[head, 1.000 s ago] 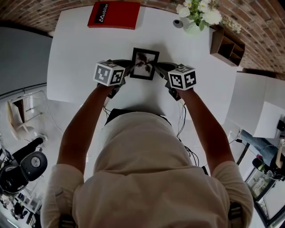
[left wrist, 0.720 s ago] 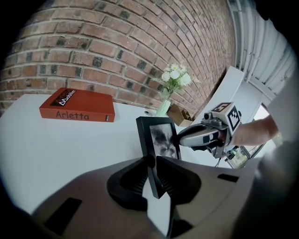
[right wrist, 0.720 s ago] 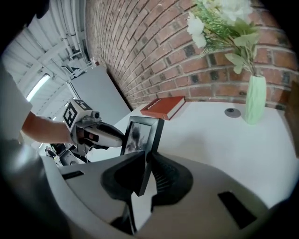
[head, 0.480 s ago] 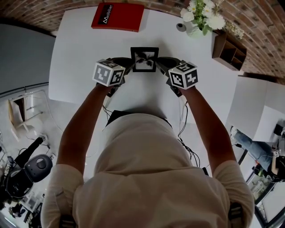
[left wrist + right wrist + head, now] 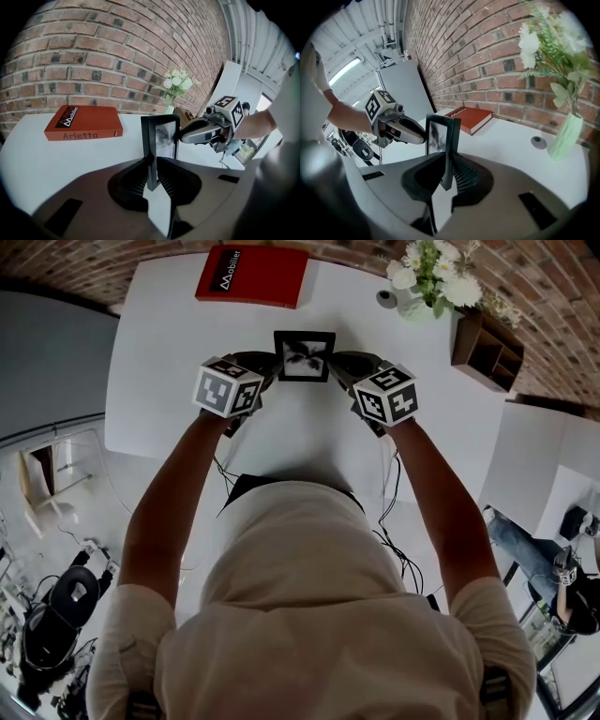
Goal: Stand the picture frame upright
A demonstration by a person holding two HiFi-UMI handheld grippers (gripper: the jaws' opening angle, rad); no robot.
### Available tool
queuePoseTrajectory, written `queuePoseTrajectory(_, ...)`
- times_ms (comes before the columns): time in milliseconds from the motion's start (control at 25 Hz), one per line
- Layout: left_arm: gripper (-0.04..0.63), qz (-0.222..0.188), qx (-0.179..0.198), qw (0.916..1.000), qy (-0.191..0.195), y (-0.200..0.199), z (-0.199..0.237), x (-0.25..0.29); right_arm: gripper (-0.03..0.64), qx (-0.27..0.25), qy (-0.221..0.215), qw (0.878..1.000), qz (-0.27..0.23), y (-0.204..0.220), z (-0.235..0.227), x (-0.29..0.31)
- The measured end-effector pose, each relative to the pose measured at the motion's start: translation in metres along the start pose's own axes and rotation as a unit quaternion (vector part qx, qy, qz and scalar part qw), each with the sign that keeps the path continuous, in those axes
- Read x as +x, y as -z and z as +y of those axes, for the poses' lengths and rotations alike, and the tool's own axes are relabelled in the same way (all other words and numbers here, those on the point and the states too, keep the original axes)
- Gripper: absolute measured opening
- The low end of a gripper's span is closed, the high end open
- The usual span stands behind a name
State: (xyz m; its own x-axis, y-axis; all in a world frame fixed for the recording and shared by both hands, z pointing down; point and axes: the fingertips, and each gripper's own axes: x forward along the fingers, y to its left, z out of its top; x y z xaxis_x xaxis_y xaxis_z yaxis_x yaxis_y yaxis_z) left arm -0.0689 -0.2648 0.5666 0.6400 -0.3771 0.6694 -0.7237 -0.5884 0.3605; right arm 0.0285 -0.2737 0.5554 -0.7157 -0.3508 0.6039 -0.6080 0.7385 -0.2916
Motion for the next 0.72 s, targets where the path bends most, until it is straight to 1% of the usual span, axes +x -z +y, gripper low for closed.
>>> queuePoseTrajectory(80,0.054,-0.002,0.006,1.0,-0.003,-0.003,0.003,-0.001,0.043,-0.007,0.004,1.0,0.0,-0.002,-0.001,0.002)
queuePoseTrajectory(720,0.054,-0.023,0.069,0.997,-0.024,-0.034,0.032,-0.008,0.044,-0.041,0.023,0.999,-0.01,-0.028,-0.013,0.024)
